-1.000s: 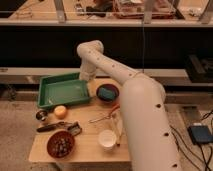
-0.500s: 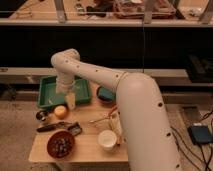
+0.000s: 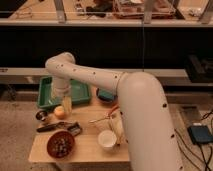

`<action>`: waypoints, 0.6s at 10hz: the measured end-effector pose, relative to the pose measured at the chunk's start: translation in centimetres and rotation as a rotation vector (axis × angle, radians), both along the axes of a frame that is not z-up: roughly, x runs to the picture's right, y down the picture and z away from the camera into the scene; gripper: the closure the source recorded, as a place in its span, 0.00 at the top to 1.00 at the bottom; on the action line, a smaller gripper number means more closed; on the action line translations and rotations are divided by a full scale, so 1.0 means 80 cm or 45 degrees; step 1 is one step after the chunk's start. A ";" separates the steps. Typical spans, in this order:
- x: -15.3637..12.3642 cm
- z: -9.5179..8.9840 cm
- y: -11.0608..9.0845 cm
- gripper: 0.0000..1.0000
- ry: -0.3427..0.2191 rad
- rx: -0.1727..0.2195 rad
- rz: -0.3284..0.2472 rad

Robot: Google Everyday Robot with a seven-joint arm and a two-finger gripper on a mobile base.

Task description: Place brush in paper cup

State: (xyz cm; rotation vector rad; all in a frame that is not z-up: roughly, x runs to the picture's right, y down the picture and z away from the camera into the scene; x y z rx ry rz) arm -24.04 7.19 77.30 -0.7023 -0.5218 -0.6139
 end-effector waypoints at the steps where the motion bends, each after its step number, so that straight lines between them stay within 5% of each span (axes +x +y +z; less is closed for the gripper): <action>1: -0.001 0.000 0.000 0.80 0.004 -0.003 0.003; 3: -0.013 -0.005 0.005 0.80 0.066 -0.056 0.043; 6: -0.075 -0.028 0.009 0.80 0.250 -0.114 0.156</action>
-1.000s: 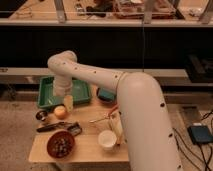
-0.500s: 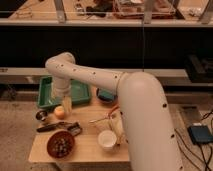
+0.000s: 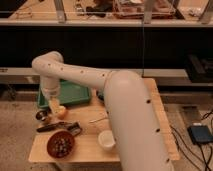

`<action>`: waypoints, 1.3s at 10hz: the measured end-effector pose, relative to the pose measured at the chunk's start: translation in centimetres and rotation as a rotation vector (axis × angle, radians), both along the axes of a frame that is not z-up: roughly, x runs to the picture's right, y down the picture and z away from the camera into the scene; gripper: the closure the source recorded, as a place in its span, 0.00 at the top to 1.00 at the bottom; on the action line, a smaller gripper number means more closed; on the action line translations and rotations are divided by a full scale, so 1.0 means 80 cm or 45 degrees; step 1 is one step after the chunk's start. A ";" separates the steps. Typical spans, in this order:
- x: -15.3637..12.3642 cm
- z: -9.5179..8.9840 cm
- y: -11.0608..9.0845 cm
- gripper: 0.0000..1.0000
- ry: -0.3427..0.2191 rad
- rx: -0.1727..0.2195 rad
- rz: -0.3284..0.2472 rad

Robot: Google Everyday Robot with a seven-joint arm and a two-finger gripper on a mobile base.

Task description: Place brush in paper cup

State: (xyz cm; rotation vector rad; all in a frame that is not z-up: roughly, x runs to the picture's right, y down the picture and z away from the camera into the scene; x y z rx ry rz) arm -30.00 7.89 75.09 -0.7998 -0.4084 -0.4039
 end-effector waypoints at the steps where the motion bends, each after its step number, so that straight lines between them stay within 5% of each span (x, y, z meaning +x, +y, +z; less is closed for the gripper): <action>1: -0.016 -0.007 0.006 0.80 0.046 -0.009 0.022; 4: -0.045 -0.017 0.046 0.80 0.181 -0.013 0.046; 7: -0.016 -0.016 0.081 0.80 0.297 -0.018 0.099; 13: 0.013 -0.001 0.110 0.80 0.324 -0.049 0.244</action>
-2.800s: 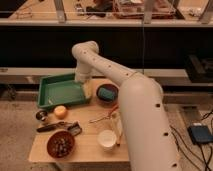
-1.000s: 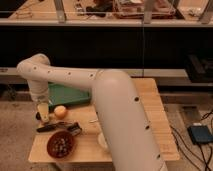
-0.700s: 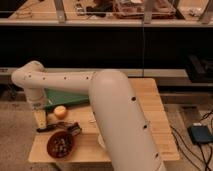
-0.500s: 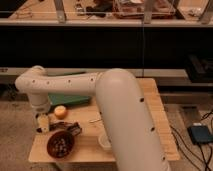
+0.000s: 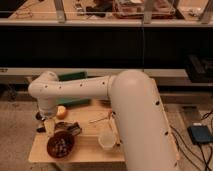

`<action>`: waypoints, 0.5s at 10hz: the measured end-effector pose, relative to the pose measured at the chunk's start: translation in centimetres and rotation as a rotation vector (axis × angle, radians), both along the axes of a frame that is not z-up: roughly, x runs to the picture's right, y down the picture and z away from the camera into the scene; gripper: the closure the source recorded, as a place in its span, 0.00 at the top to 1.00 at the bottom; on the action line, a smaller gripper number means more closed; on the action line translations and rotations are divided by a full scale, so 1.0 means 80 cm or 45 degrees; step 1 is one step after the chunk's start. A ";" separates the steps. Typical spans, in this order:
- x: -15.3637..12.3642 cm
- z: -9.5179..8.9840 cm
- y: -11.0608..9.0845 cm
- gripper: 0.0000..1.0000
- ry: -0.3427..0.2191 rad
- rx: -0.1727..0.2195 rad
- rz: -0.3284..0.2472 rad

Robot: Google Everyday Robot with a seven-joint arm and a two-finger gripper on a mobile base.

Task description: Place brush in paper cup

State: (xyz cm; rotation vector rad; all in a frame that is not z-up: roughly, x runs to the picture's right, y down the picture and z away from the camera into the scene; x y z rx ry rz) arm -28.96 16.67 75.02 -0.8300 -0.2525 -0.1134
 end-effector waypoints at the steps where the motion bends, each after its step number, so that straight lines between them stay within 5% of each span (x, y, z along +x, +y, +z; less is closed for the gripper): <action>1: -0.007 0.004 -0.003 0.80 -0.017 0.001 0.004; 4: -0.038 0.013 -0.012 0.79 -0.070 0.006 -0.018; 5: -0.044 0.017 -0.014 0.72 -0.074 0.003 -0.022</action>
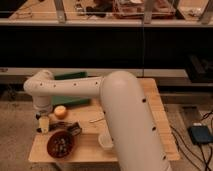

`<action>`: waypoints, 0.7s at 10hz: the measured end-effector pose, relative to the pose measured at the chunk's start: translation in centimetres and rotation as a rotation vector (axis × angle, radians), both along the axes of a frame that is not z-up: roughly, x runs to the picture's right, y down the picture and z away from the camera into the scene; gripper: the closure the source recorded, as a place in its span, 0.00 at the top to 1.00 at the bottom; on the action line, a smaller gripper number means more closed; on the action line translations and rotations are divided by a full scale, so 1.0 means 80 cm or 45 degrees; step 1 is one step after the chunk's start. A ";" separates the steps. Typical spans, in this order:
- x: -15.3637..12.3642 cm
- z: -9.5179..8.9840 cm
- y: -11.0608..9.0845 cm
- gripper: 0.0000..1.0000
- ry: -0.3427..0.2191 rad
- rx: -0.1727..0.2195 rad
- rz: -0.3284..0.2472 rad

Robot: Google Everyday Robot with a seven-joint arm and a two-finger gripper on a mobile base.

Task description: Place brush in paper cup

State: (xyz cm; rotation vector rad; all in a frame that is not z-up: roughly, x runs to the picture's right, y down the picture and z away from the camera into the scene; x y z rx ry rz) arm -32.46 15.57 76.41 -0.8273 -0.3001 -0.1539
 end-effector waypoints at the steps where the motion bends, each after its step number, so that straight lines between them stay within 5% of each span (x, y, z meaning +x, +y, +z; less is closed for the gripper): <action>1: 0.000 0.006 0.001 0.62 0.010 -0.010 -0.001; 7: 0.013 0.002 0.010 0.58 0.086 -0.034 -0.002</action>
